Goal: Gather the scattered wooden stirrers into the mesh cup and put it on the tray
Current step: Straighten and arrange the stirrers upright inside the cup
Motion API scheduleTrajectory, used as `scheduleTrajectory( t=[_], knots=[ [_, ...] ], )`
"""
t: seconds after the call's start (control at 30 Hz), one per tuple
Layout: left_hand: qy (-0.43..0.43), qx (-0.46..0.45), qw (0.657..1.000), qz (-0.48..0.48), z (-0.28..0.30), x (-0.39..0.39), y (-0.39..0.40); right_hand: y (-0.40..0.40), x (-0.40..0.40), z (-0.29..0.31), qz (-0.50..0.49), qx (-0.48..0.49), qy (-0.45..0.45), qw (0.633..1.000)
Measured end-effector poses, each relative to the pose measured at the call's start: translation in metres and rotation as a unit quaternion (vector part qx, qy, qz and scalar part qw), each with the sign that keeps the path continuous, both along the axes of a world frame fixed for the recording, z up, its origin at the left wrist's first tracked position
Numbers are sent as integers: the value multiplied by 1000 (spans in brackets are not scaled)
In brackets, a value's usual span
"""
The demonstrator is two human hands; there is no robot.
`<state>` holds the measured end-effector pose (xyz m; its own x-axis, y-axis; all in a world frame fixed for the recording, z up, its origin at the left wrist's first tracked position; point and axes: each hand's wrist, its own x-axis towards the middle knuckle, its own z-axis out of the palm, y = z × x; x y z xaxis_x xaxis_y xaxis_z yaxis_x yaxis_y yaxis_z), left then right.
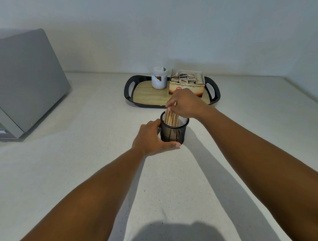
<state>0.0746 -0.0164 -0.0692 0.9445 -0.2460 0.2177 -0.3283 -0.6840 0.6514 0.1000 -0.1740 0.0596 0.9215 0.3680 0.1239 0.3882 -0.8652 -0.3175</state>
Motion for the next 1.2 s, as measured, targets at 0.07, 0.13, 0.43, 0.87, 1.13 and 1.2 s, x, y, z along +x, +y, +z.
scheduleTrajectory(
  t=[0.07,0.13,0.43,0.87,1.13,1.2],
  knots=[
    [-3,-2,1000,0,0,0,0,-1,3,-3,-10,4,-7,1000],
    [-4,-2,1000,-3,0,0,0,-5,5,-5,-27,-1,-2,1000],
    [1,-4,1000,-12,0,1,1,-15,2,3,-24,24,29,999],
    [-9,6,1000,-8,-1,1,2,-1,8,-4,-97,-15,-4,995],
    [8,12,1000,-5,-1,2,1,3,-8,28,-100,-234,64,965],
    [7,15,1000,-2,-2,2,1,7,-11,26,-103,-260,91,956]
  ],
)
